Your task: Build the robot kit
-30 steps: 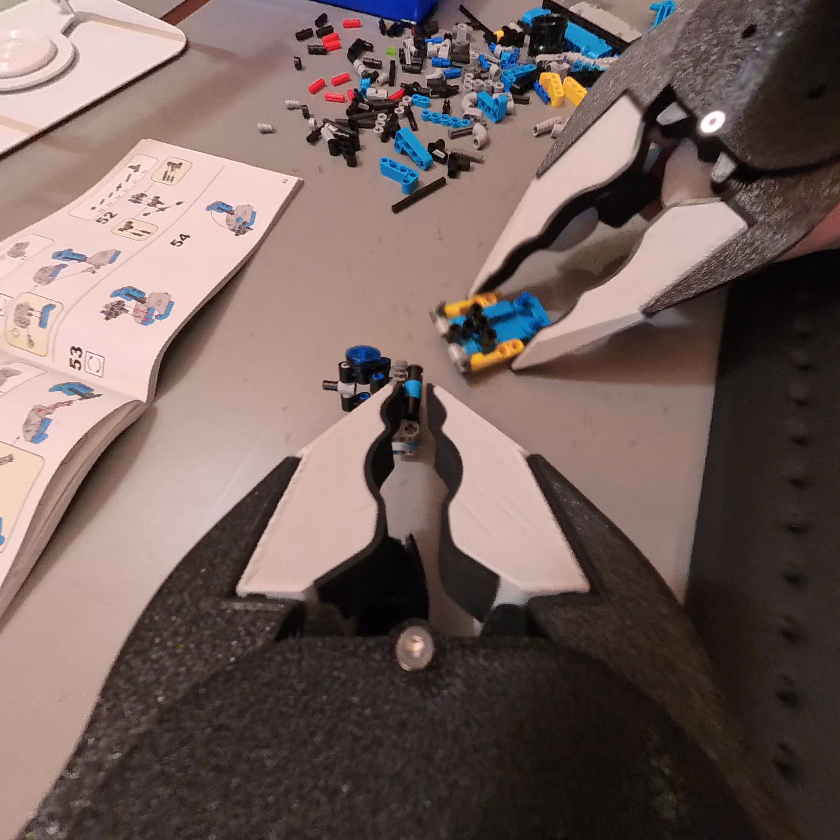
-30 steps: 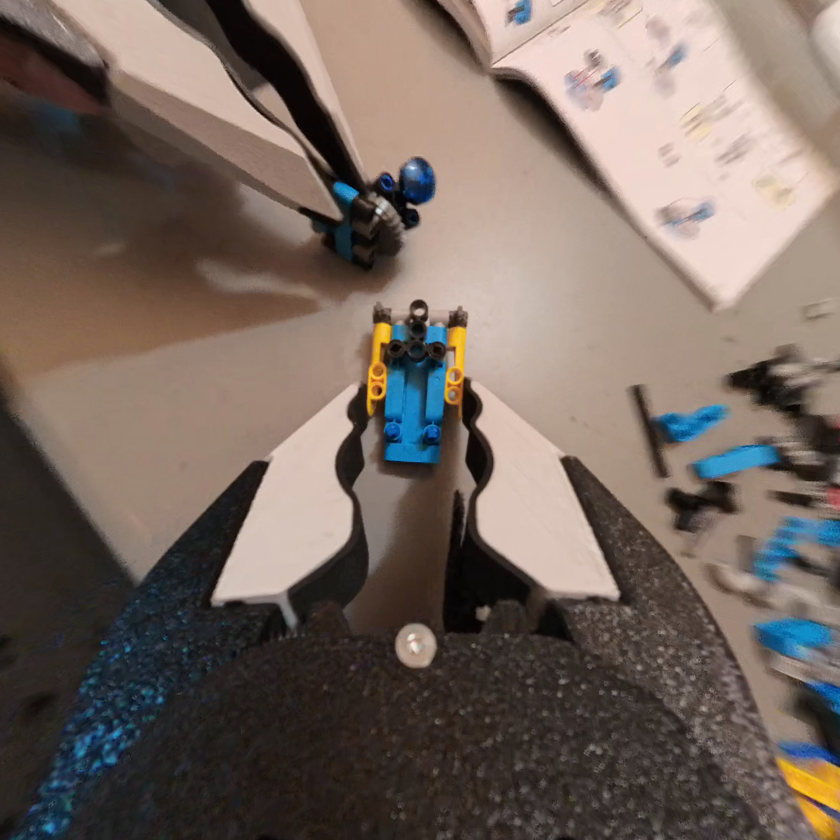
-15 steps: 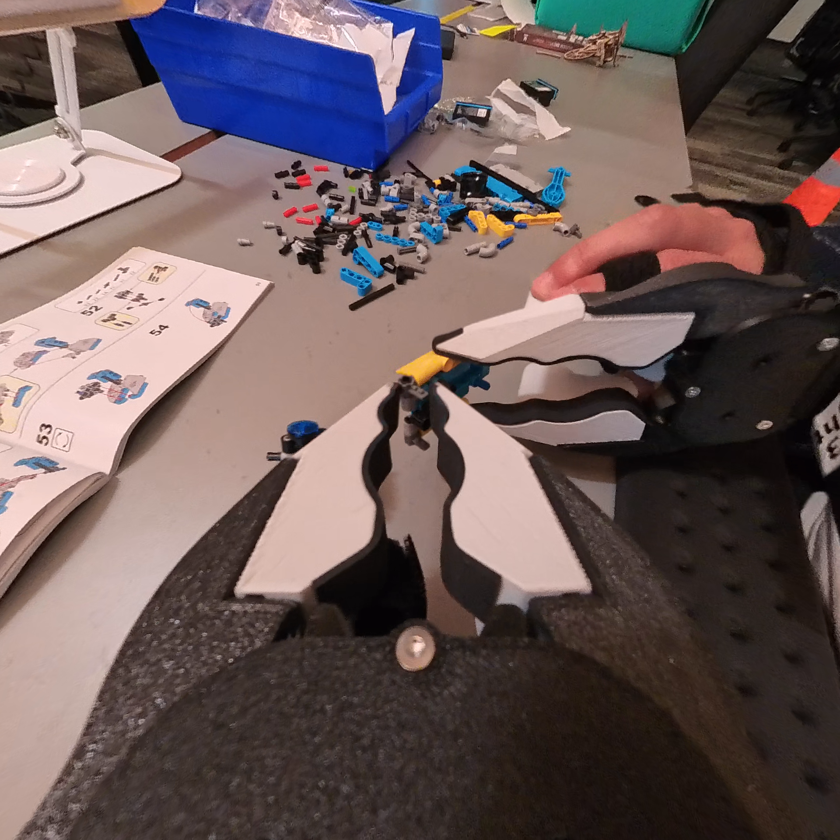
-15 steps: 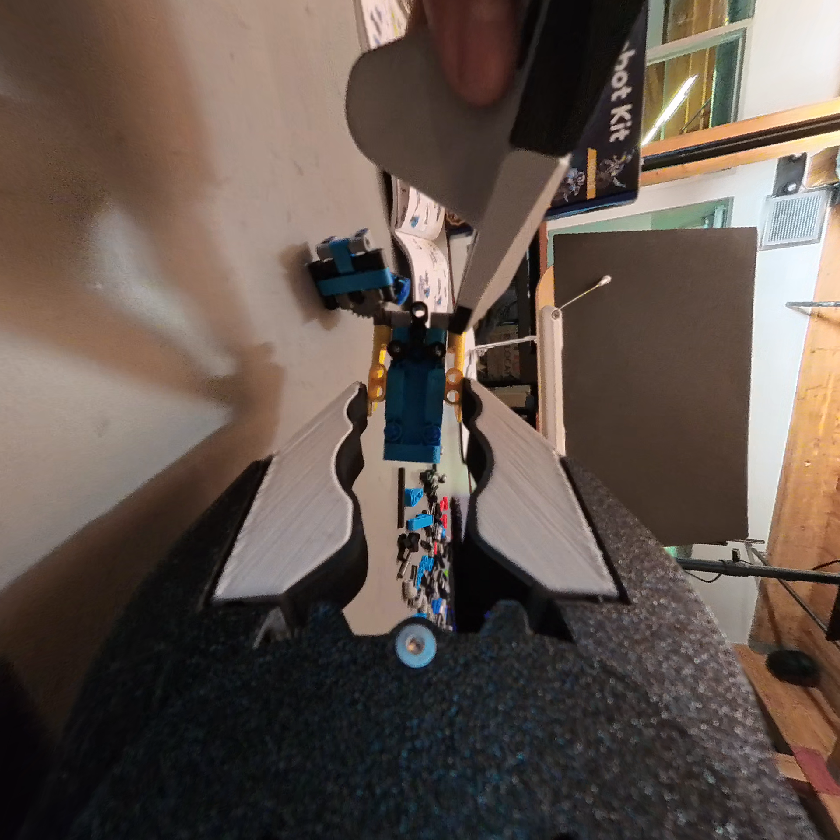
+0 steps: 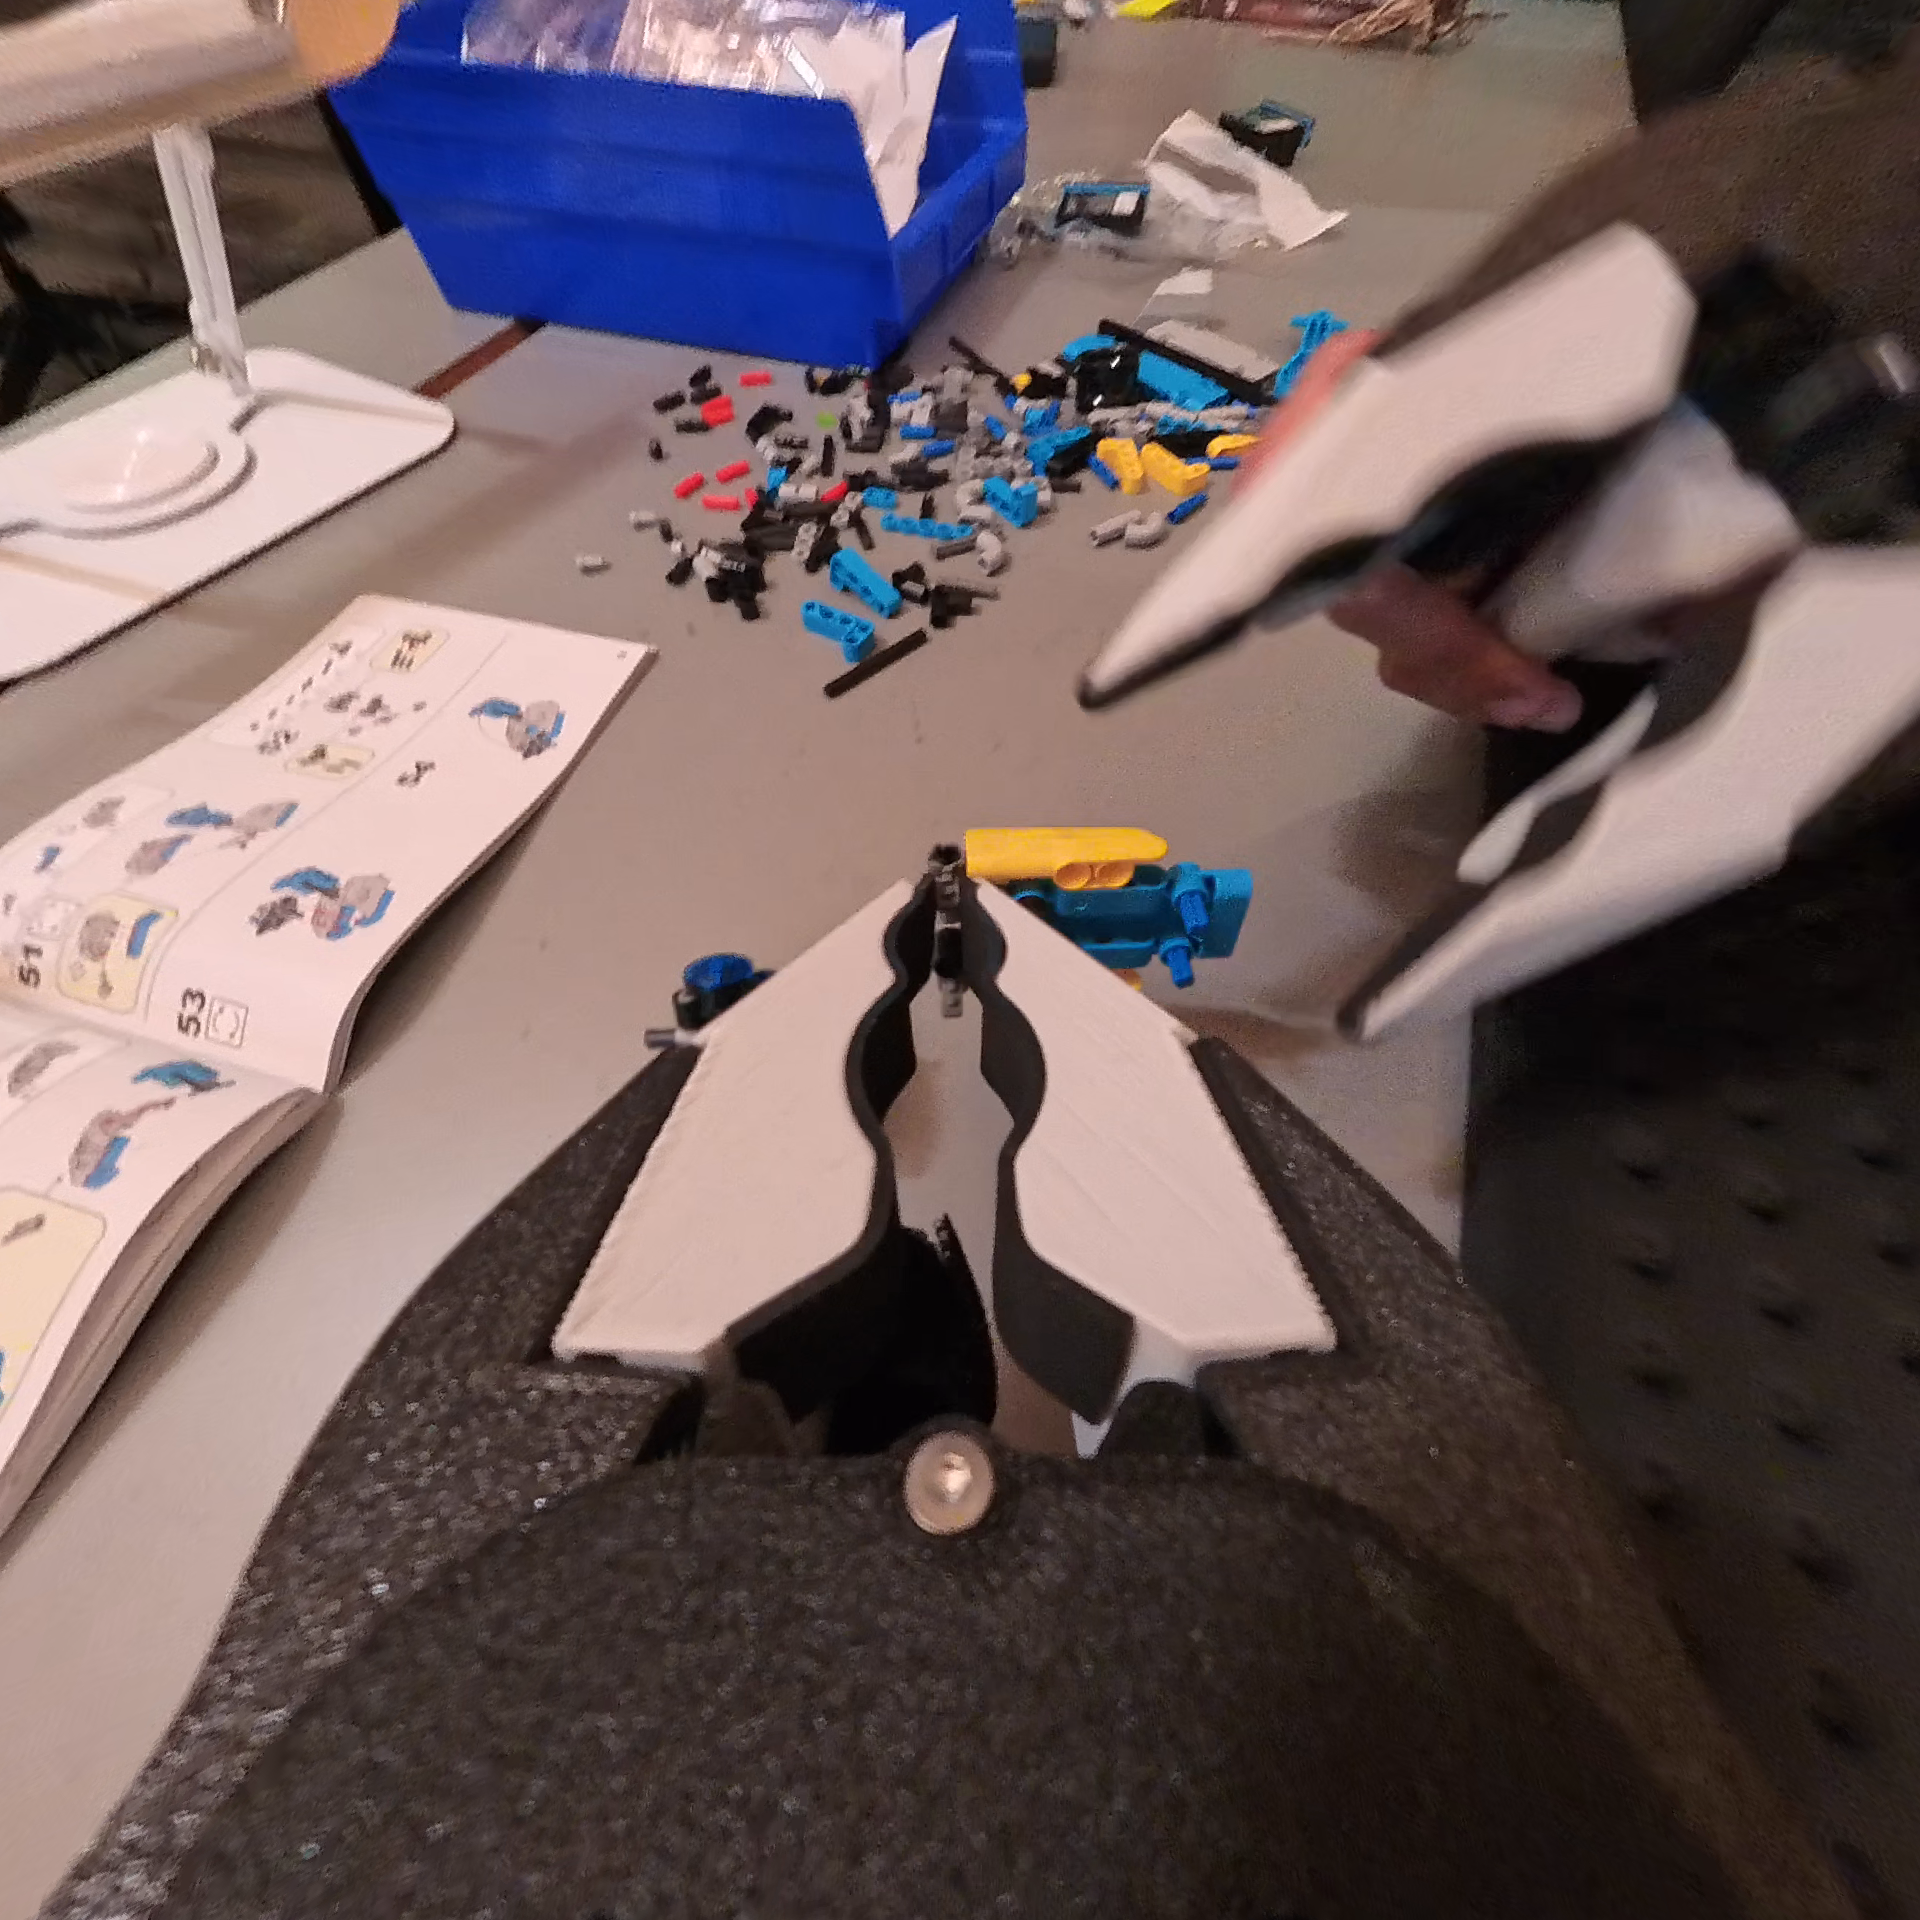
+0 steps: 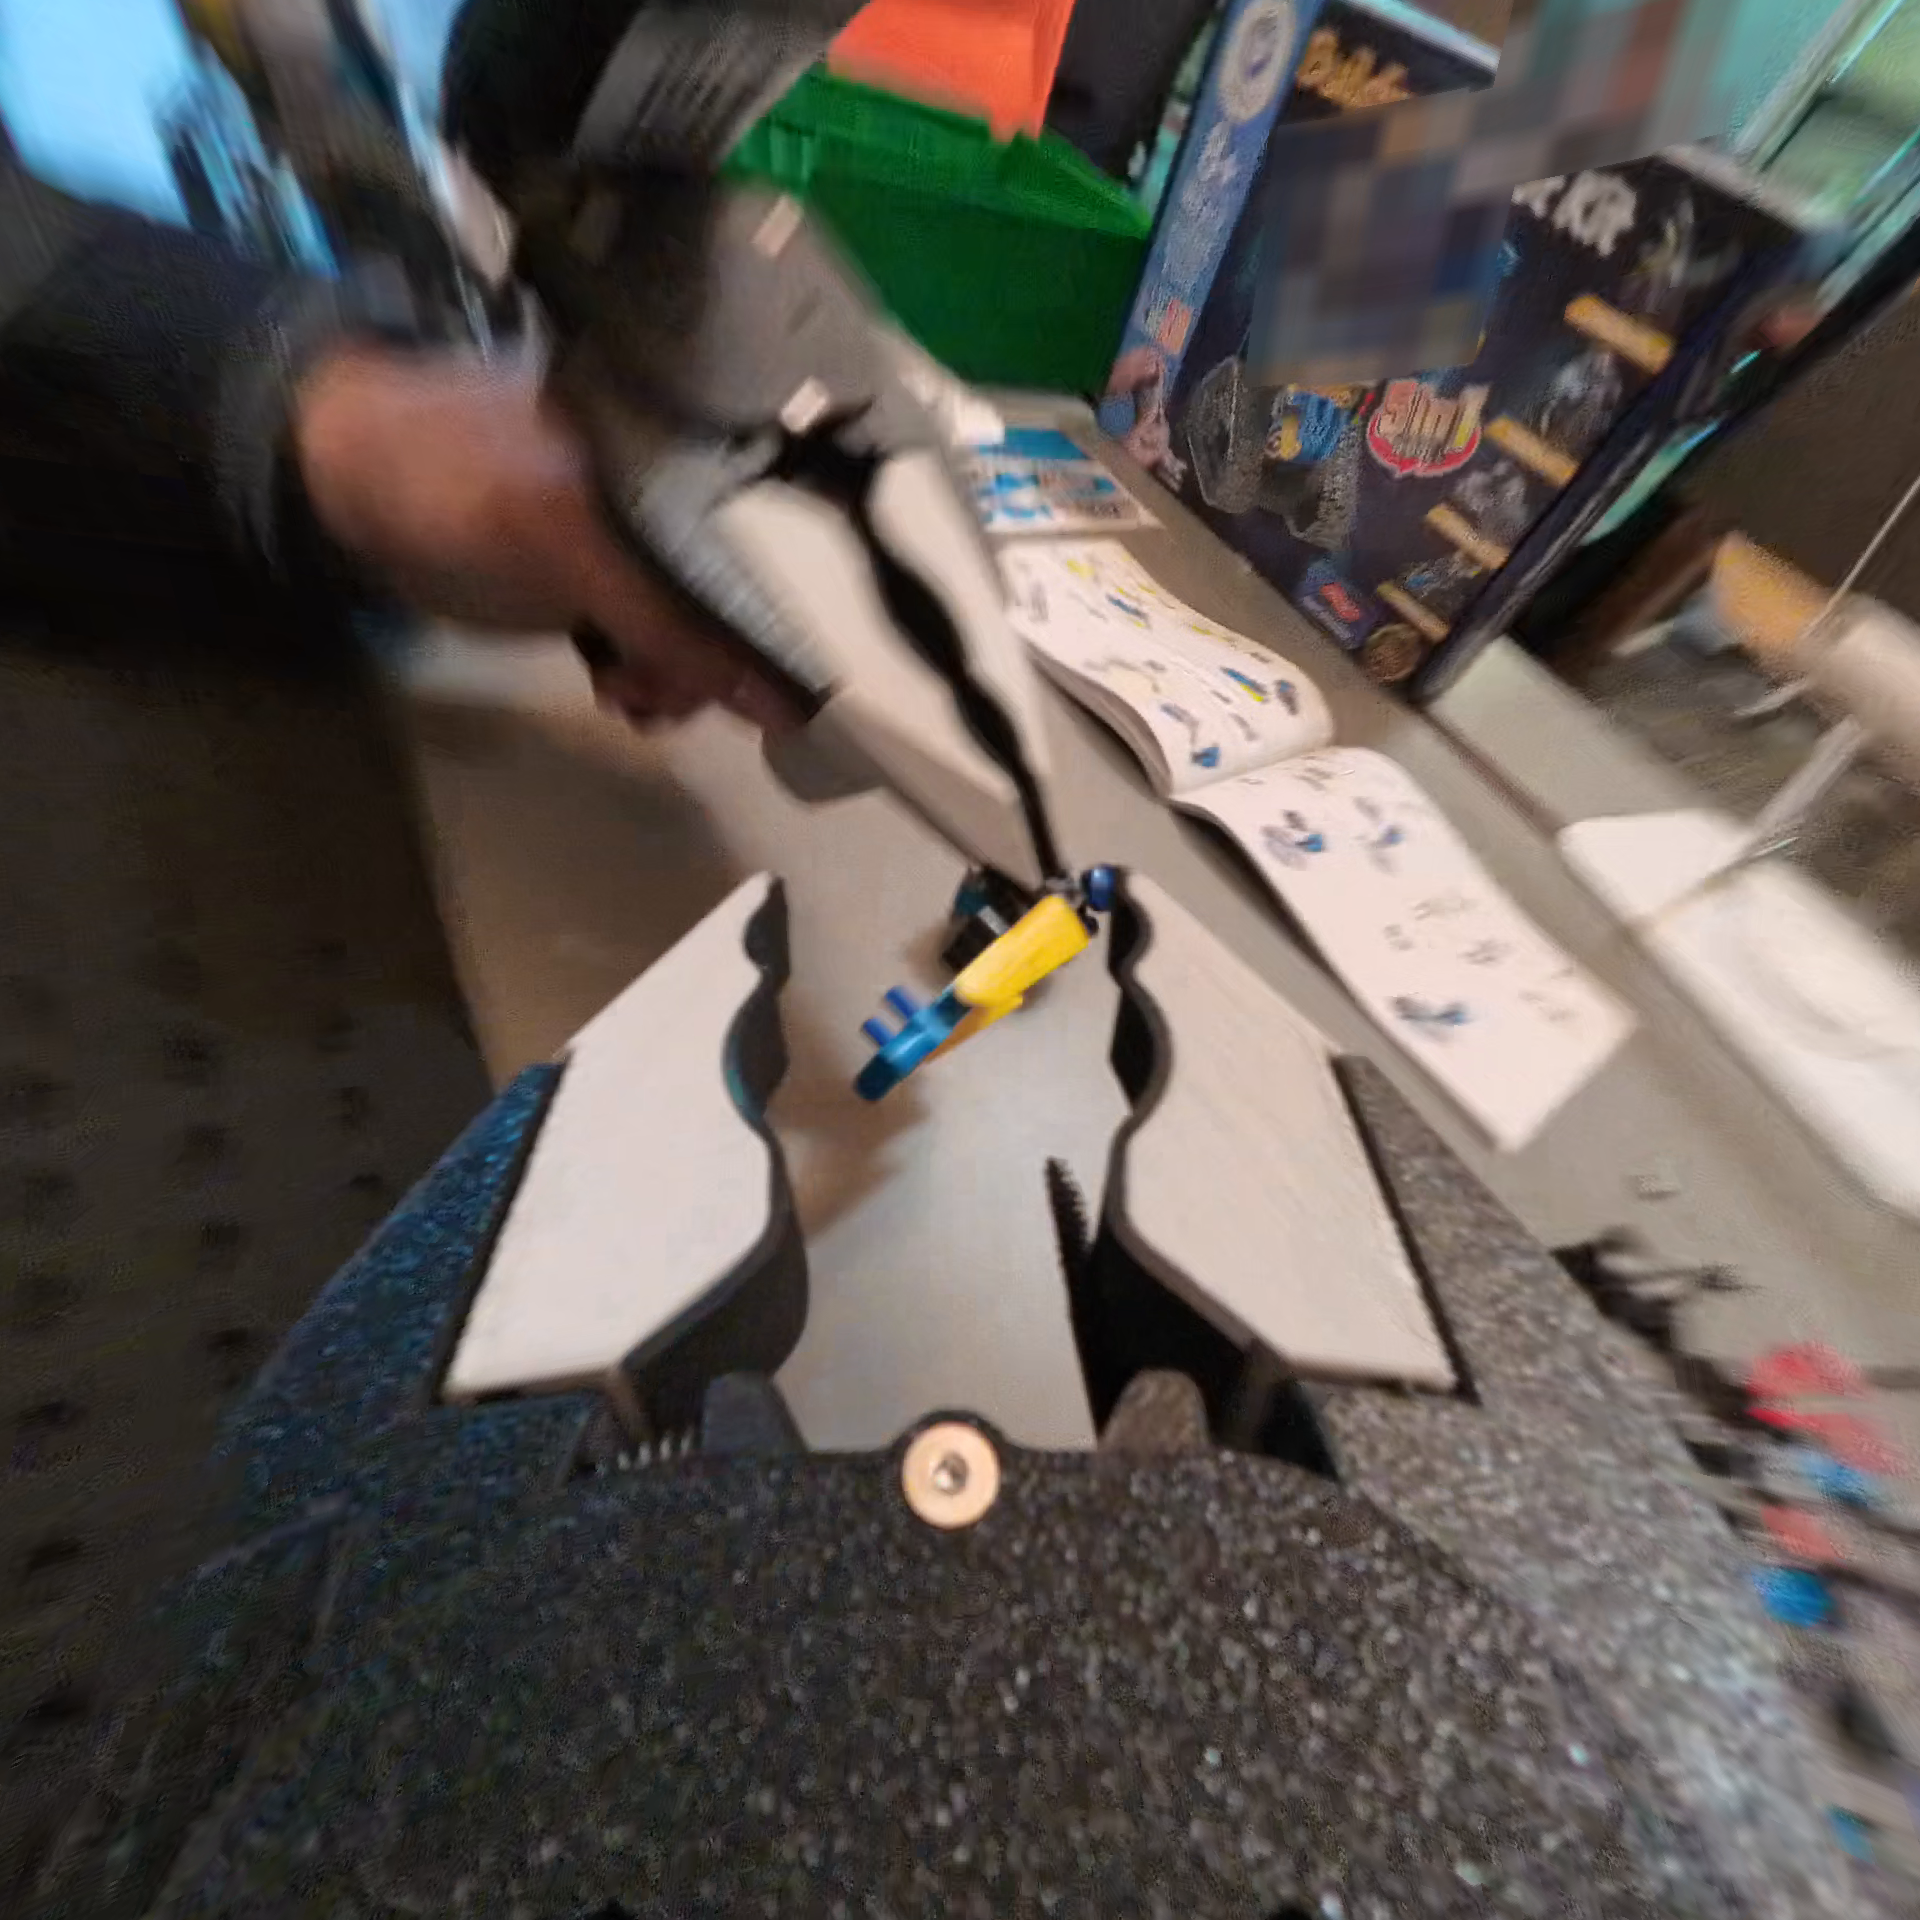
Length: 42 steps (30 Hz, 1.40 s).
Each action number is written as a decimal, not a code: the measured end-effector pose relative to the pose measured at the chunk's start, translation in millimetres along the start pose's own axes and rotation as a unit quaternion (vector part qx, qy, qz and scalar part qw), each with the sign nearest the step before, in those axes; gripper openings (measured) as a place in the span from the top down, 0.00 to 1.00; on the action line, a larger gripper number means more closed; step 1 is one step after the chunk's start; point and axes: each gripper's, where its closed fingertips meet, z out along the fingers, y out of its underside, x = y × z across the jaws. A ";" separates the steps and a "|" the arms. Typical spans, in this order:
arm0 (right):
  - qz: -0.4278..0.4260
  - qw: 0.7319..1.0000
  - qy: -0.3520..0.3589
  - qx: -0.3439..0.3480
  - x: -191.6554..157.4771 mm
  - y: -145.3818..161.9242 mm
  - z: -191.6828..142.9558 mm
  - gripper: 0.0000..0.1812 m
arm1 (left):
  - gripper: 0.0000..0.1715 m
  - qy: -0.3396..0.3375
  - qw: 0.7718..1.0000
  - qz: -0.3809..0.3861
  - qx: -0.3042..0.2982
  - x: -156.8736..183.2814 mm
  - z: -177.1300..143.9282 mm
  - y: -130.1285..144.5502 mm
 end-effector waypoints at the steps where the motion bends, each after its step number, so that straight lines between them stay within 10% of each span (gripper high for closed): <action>1: 0.085 0.995 -0.040 0.023 11.3 -6.2 -4.9 0.74 | 0.98 0.007 1.000 0.010 0.011 4.6 -1.3 -4.3; 6: 0.426 0.830 -0.352 0.077 29.1 -9.4 -13.7 0.77 | 0.98 0.007 0.996 0.079 0.049 19.1 -6.7 -17.3; 13: 0.180 0.918 -0.327 0.136 9.9 -2.0 -16.7 0.81 | 0.98 0.086 0.994 0.020 0.070 33.3 -6.4 -19.7; 19: 0.171 0.921 -0.311 0.163 11.3 -4.9 -24.1 0.63 | 0.98 0.131 0.983 -0.078 0.104 23.2 -15.4 -28.5; 42: 0.186 0.922 -0.330 0.083 -0.4 11.5 -0.5 0.74 | 0.87 0.085 0.994 -0.047 0.042 2.9 -7.2 -1.8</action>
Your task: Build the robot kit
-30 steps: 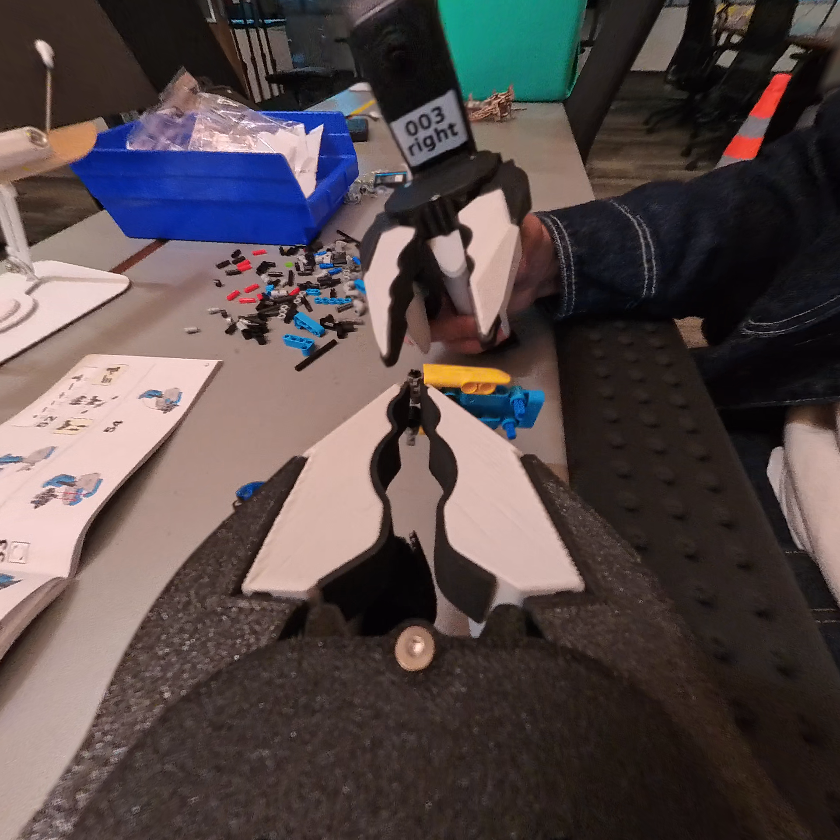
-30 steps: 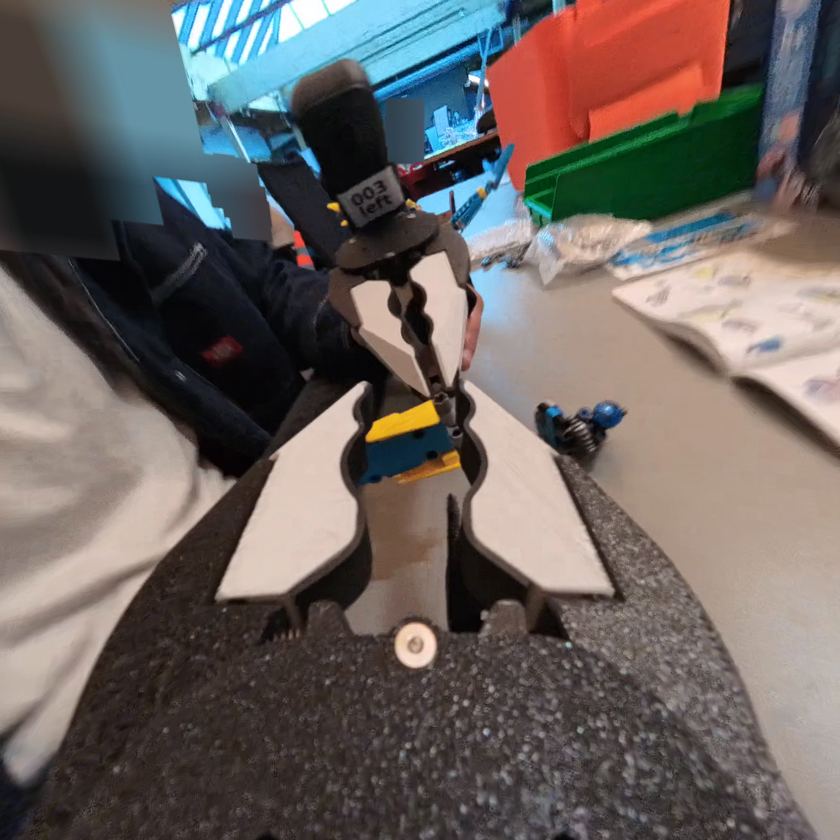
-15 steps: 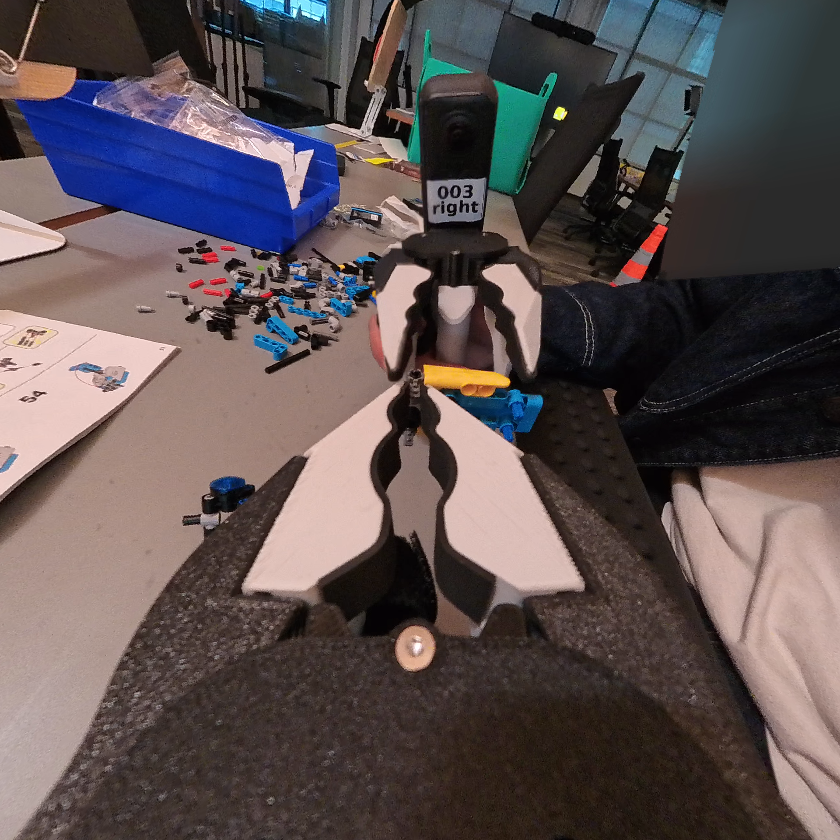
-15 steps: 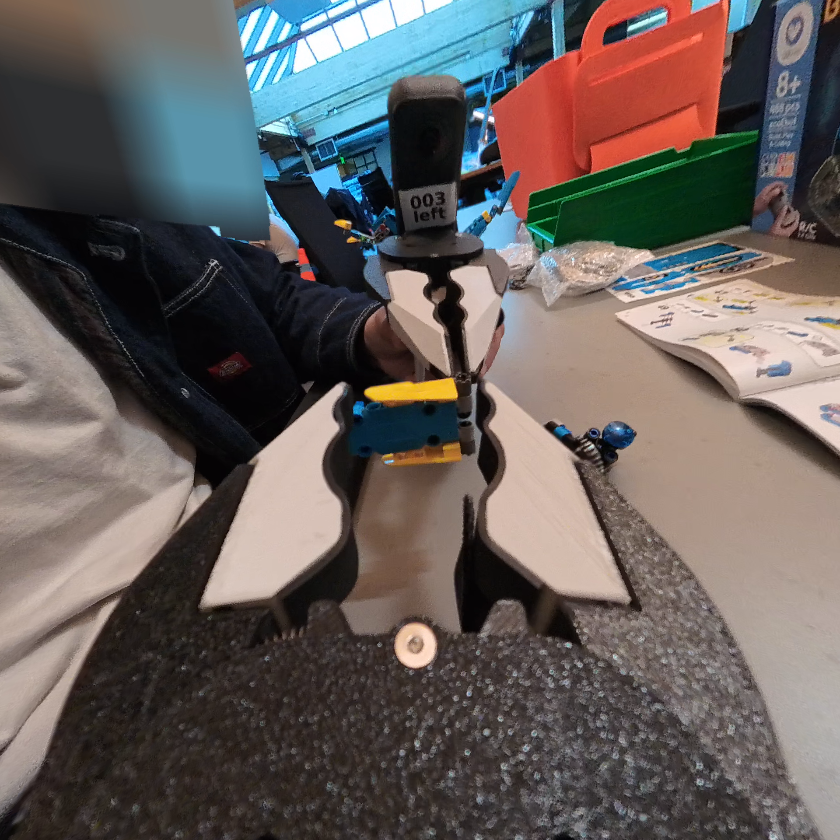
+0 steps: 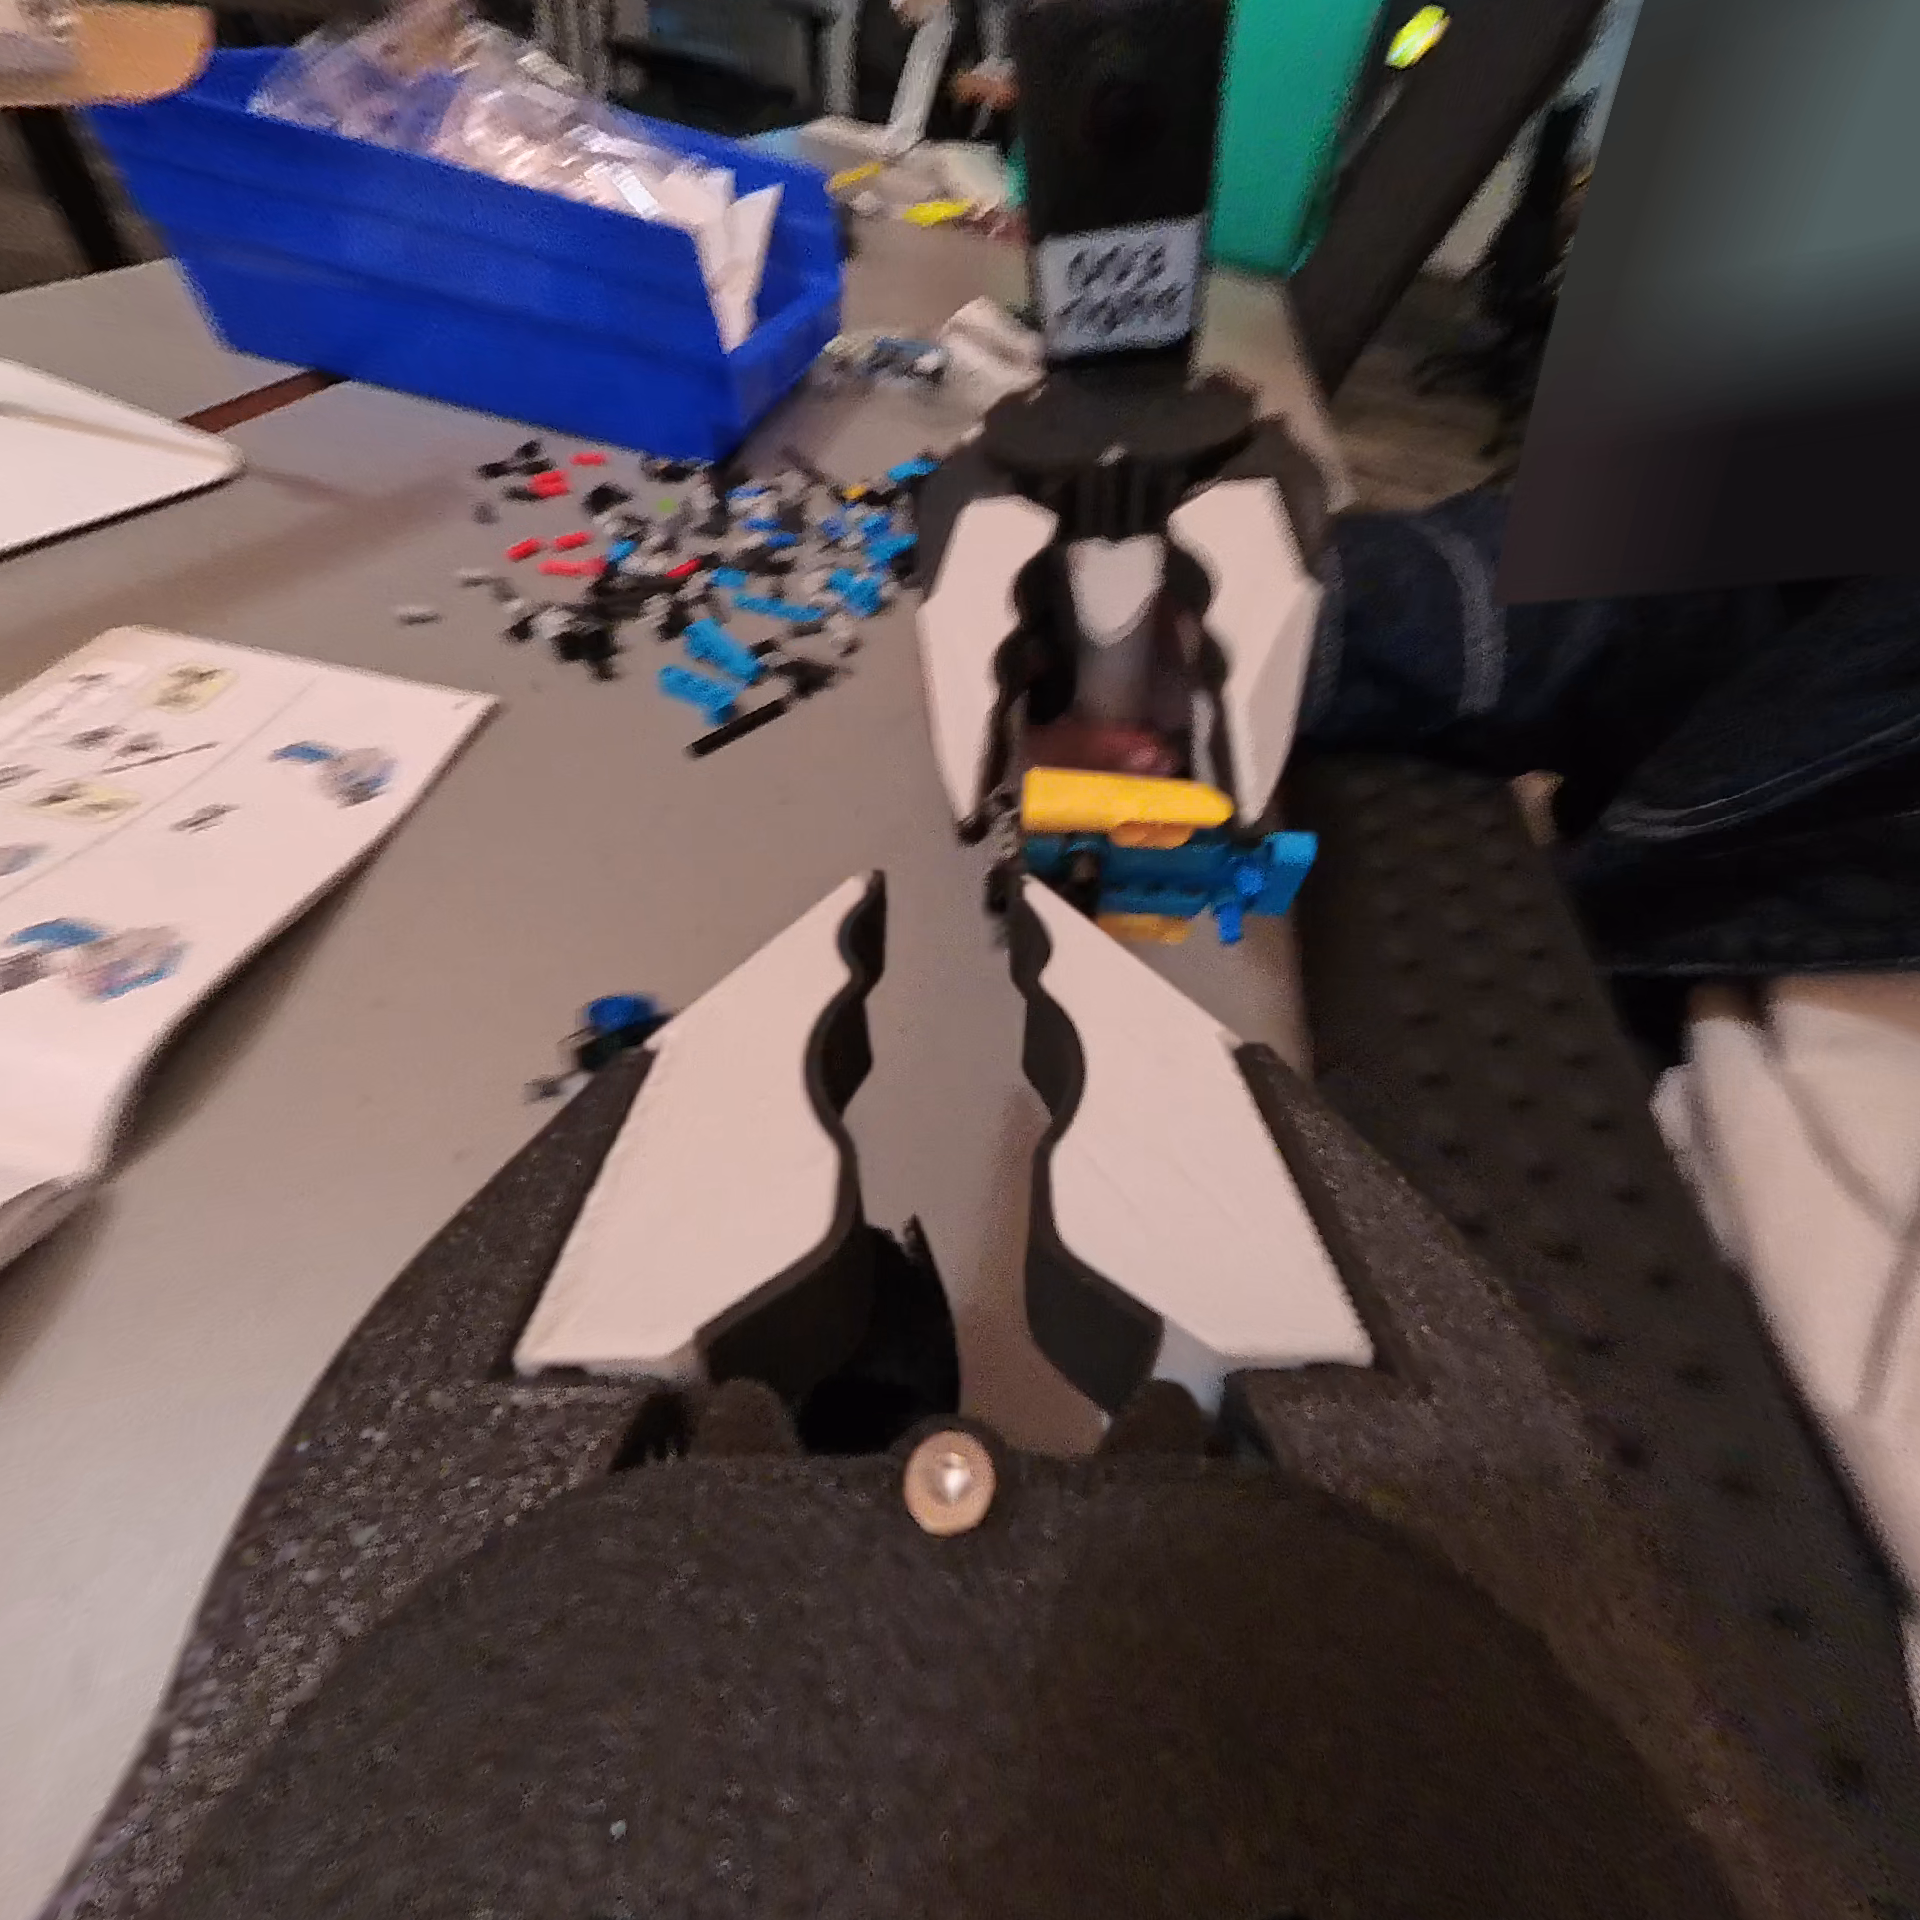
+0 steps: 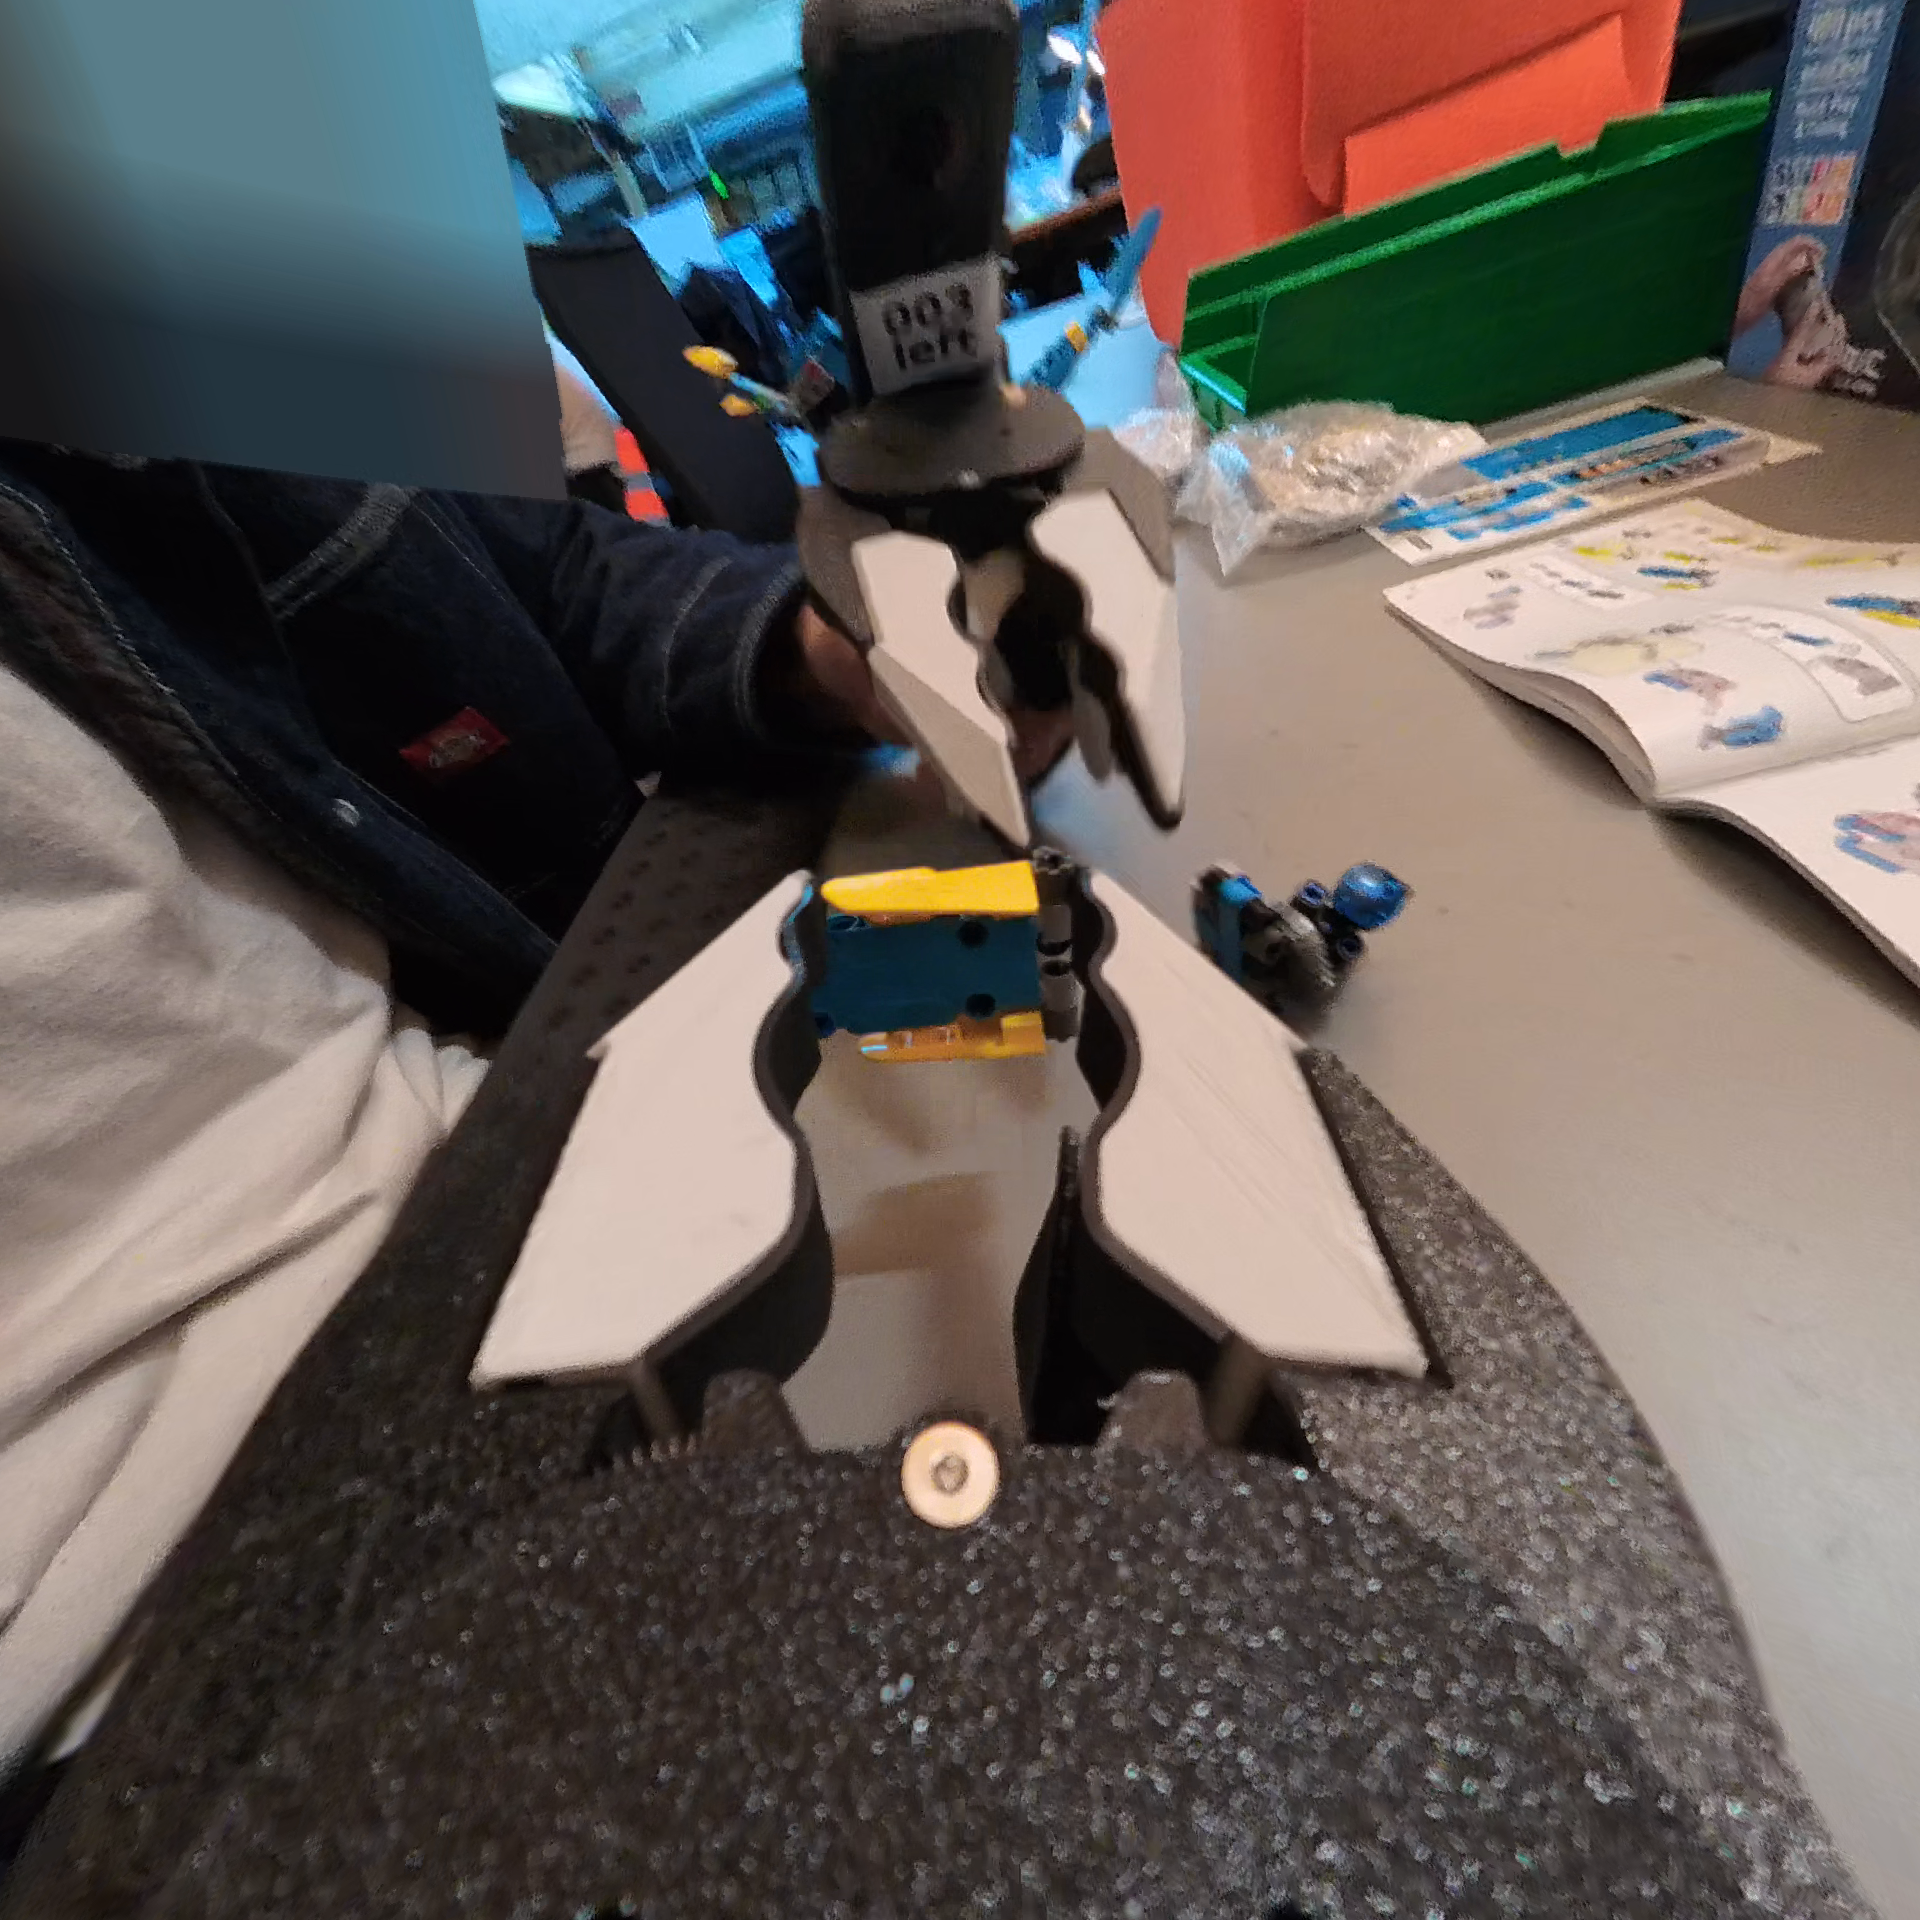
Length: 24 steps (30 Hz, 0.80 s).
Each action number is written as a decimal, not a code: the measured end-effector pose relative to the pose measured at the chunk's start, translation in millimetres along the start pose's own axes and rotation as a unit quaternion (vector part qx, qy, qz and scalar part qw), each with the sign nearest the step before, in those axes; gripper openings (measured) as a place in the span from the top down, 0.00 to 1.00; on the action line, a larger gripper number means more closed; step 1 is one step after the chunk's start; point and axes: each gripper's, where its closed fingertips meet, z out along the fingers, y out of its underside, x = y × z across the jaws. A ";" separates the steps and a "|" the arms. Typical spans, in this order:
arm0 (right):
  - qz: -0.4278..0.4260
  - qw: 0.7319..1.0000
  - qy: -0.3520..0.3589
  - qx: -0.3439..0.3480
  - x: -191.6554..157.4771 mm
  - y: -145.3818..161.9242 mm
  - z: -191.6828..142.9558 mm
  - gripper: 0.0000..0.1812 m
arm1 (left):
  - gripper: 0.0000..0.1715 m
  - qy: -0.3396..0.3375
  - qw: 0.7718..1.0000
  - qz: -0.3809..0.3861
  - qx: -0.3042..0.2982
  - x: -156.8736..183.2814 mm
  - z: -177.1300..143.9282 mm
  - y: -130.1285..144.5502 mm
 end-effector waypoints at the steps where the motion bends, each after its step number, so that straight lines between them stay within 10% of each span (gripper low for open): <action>1: -0.006 1.000 0.022 -0.016 8.7 3.9 -2.2 0.74 | 0.85 -0.032 0.999 0.019 -0.017 -14.0 -5.7 6.6; 16: -0.004 0.988 0.056 -0.143 59.1 32.2 20.6 0.74 | 0.92 -0.119 0.974 0.138 -0.136 -41.9 6.4 47.0; 24: -0.005 0.991 0.018 -0.131 53.5 27.4 17.2 0.74 | 0.93 -0.007 0.994 -0.038 -0.100 -39.5 3.7 39.4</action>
